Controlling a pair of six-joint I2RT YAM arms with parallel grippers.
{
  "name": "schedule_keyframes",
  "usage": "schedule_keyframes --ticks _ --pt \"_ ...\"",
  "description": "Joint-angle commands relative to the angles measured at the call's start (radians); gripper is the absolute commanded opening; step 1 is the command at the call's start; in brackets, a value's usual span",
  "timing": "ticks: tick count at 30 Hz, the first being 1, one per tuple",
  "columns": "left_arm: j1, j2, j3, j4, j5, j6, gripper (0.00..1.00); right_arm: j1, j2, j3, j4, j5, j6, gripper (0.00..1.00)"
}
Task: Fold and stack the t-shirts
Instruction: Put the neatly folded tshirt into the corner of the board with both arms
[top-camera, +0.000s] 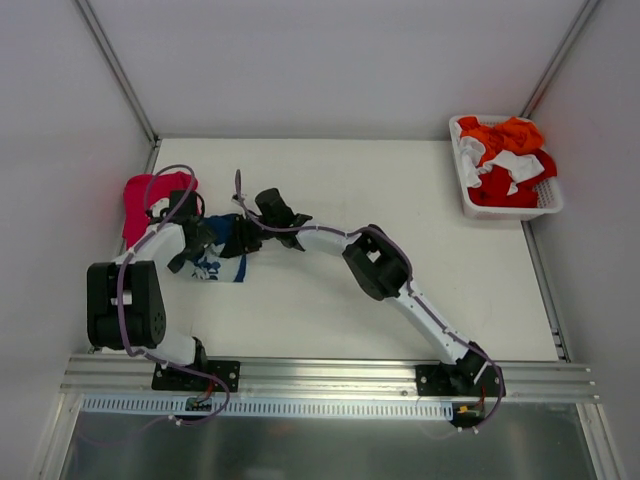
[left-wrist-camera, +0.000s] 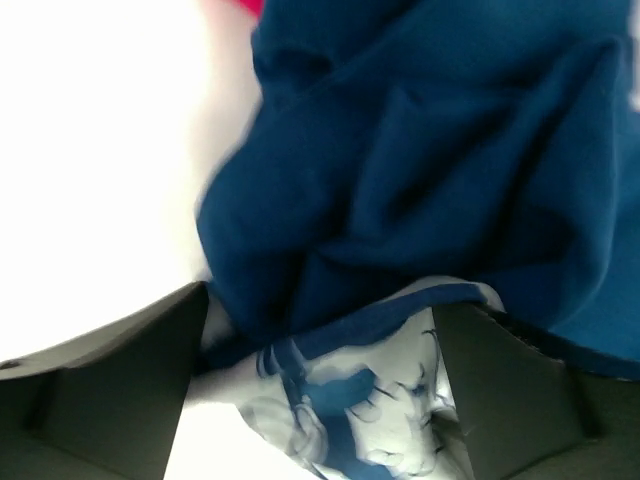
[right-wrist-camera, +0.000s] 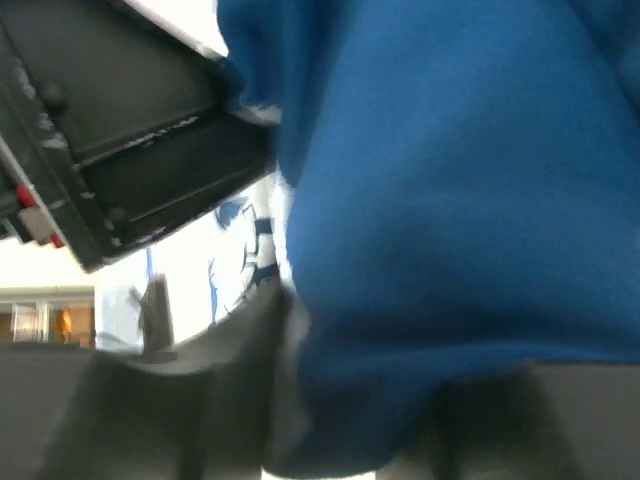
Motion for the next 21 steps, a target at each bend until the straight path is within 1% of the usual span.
schedule_keyframes --ticks 1,2,3,4,6,7,8,9,11,12,14,15,17,18,19,21 --pt "-0.048 -0.144 -0.048 0.04 -0.037 -0.03 0.98 0.049 -0.134 -0.151 -0.091 -0.094 -0.107 0.43" --pt "-0.055 -0.167 -0.059 0.039 -0.035 -0.024 0.99 0.054 -0.169 -0.168 -0.104 -0.094 -0.118 0.75" --pt "-0.074 -0.213 -0.08 0.04 -0.043 -0.022 0.99 0.055 -0.186 -0.185 -0.124 -0.098 -0.13 0.89" --pt "-0.074 -0.237 -0.091 0.039 -0.073 -0.027 0.99 0.061 -0.224 -0.234 -0.126 -0.094 -0.161 0.98" --pt "-0.121 -0.319 -0.114 0.04 -0.087 -0.039 0.99 0.067 -0.266 -0.283 -0.118 -0.069 -0.199 1.0" --pt "-0.152 -0.348 -0.12 0.043 -0.11 -0.043 0.99 0.069 -0.281 -0.303 -0.115 -0.062 -0.218 0.99" --pt "-0.17 -0.381 -0.125 0.05 -0.163 -0.039 0.99 0.069 -0.295 -0.325 -0.115 -0.058 -0.242 0.99" --pt "-0.181 -0.439 -0.129 0.066 -0.184 -0.019 0.99 0.069 -0.318 -0.331 -0.117 -0.043 -0.248 1.0" --pt "-0.196 -0.497 -0.131 0.065 -0.201 -0.011 0.99 0.069 -0.355 -0.354 -0.114 -0.02 -0.268 0.99" --pt "-0.201 -0.56 -0.143 0.063 -0.196 -0.016 0.99 0.069 -0.405 -0.396 -0.094 0.027 -0.284 0.99" --pt "-0.227 -0.626 -0.169 0.063 -0.204 -0.022 0.99 0.069 -0.465 -0.453 -0.075 0.096 -0.3 0.99" --pt "-0.236 -0.686 -0.175 0.063 -0.211 -0.016 0.99 0.069 -0.516 -0.476 -0.121 0.209 -0.343 0.99" --pt "-0.253 -0.74 -0.195 0.063 -0.198 -0.002 0.99 0.071 -0.56 -0.493 -0.196 0.341 -0.385 0.99" --pt "-0.264 -0.792 -0.201 0.062 -0.164 0.009 0.99 0.071 -0.582 -0.506 -0.277 0.465 -0.402 0.99" --pt "-0.272 -0.813 -0.209 0.063 -0.141 0.015 0.99 0.071 -0.632 -0.547 -0.302 0.512 -0.438 1.0" --pt "-0.304 -0.861 -0.221 0.063 -0.086 0.045 0.99 0.071 -0.697 -0.63 -0.313 0.604 -0.452 1.0"
